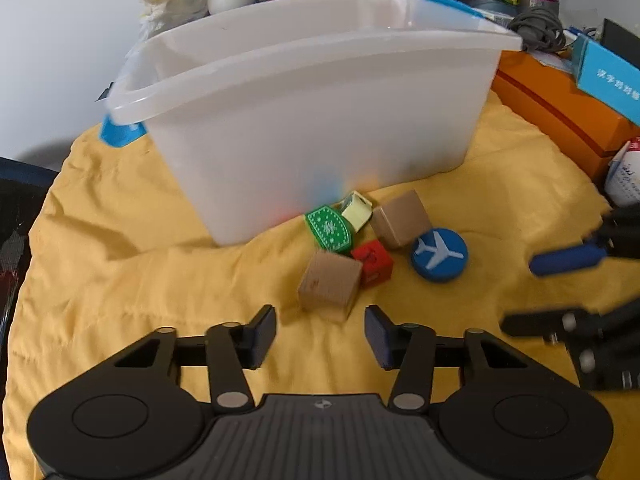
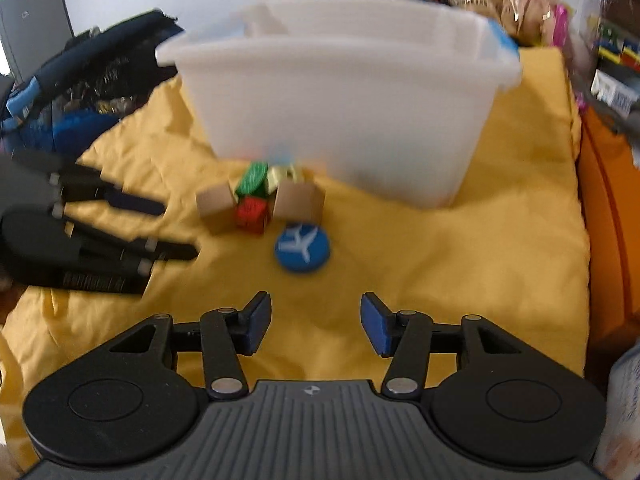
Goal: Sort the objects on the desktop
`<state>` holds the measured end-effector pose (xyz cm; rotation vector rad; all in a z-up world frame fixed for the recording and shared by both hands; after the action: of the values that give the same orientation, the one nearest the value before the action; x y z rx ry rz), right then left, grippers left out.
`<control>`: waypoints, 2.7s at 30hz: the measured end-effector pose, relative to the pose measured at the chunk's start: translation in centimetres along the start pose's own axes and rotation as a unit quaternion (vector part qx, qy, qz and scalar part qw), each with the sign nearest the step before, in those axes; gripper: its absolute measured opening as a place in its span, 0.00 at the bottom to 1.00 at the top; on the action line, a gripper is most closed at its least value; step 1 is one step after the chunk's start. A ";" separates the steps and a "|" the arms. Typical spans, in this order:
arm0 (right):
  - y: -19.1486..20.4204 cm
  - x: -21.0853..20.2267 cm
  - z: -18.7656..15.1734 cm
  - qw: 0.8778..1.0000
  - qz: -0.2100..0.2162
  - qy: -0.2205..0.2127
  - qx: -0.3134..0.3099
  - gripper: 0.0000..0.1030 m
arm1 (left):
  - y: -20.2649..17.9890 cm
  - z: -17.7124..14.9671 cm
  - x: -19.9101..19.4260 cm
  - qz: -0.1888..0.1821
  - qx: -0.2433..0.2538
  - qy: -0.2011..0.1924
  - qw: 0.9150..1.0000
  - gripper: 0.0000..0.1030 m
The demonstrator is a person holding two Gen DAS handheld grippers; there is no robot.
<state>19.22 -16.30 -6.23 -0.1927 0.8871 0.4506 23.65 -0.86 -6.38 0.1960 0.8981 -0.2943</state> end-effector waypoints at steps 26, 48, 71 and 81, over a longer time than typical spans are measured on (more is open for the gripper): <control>0.4 0.7 4.1 0.998 -0.032 -0.062 0.001 0.56 | -1.1 -4.7 -4.1 -0.005 -0.054 0.027 0.998 0.31; 2.1 -1.2 1.3 1.000 -0.004 0.009 -0.003 0.32 | -2.0 -6.5 -6.8 -0.002 -0.029 0.021 0.999 0.31; 2.5 -0.4 -4.3 0.999 -0.050 -0.018 -0.006 0.73 | 0.2 -9.7 -5.7 0.029 -0.128 -0.032 0.991 0.82; 3.2 0.0 -5.1 0.999 -0.036 -0.017 -0.009 1.00 | -1.2 -9.8 -6.4 0.012 -0.087 -0.032 0.996 0.81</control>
<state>14.22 -15.23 -9.36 -0.2319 0.8412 0.3941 12.26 1.90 -7.36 0.0353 0.8528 -0.1985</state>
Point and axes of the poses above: each gripper's, at about its wrist camera, not at the fingertips, and x roughly the way its jaws point, y to its left, z to its top, the point moved 7 cm from there along x, roughly the way its jaws point, and after that the axes turned 5 degrees about -x, right-handed, at the moved point
